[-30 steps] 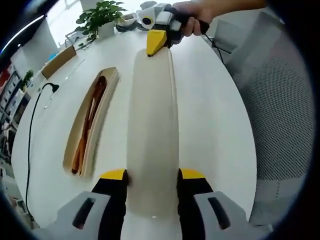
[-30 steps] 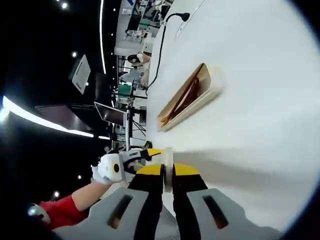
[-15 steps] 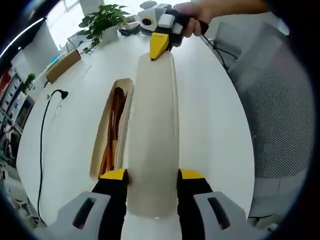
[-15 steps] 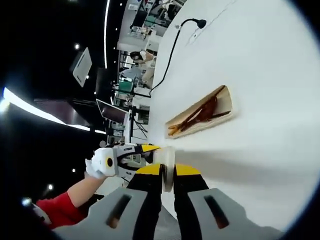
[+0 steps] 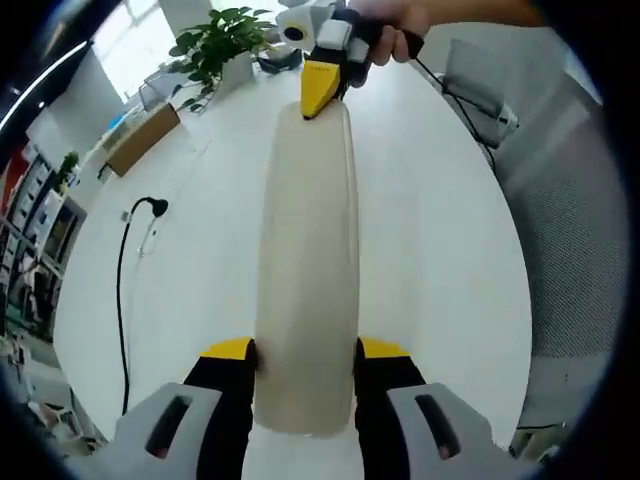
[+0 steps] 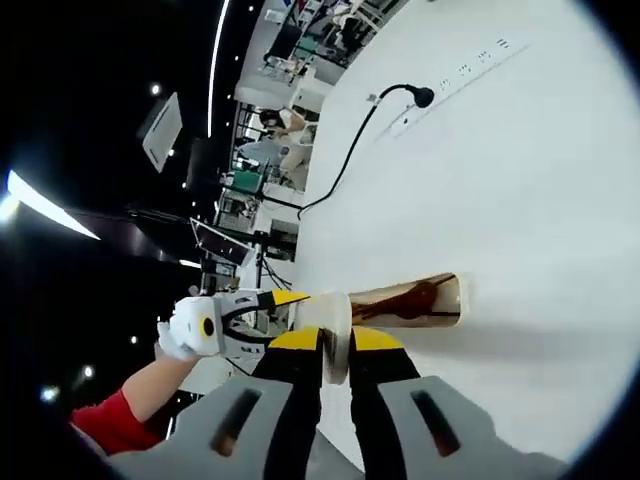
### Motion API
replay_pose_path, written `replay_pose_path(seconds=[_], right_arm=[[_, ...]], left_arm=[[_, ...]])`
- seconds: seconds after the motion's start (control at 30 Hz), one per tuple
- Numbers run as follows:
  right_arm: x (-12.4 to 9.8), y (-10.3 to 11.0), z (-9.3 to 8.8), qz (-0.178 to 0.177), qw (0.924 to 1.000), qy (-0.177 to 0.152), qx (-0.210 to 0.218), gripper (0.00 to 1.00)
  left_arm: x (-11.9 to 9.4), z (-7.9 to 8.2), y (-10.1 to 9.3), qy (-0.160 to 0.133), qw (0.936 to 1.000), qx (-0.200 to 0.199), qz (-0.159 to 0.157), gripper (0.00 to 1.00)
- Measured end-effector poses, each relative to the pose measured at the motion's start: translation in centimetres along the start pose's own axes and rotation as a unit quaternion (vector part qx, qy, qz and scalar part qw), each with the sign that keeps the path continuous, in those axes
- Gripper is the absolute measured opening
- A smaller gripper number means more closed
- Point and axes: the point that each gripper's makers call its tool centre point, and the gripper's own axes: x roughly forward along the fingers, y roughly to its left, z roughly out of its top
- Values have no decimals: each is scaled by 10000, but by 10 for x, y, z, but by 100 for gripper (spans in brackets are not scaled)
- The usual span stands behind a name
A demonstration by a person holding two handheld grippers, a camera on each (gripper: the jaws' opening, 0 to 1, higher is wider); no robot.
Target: Arrange the utensils inside the cutlery case until each visible utensil rests in its matching compartment.
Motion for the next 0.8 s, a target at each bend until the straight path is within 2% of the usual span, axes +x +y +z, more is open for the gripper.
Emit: replay_pose_path(seconds=[0.13, 0.3, 0.4, 0.7, 0.8], right_arm=[[6, 0, 7, -67, 9998, 204, -62, 7], [11, -10, 12, -45, 9999, 109, 14, 6], [14, -19, 9, 45, 9994, 105, 332, 6], [16, -34, 3, 0, 9993, 36, 362, 6], [19, -34, 2, 121, 9982, 36, 579, 5]], left_arm=[[2, -3, 8, 103, 9999, -2, -126, 40], [11, -8, 15, 171, 9996, -133, -198, 40], [17, -12, 11, 270, 9991, -105, -299, 40], [33, -19, 0, 527, 9974, 60, -480, 40], [34, -22, 0, 608, 9969, 111, -493, 40]])
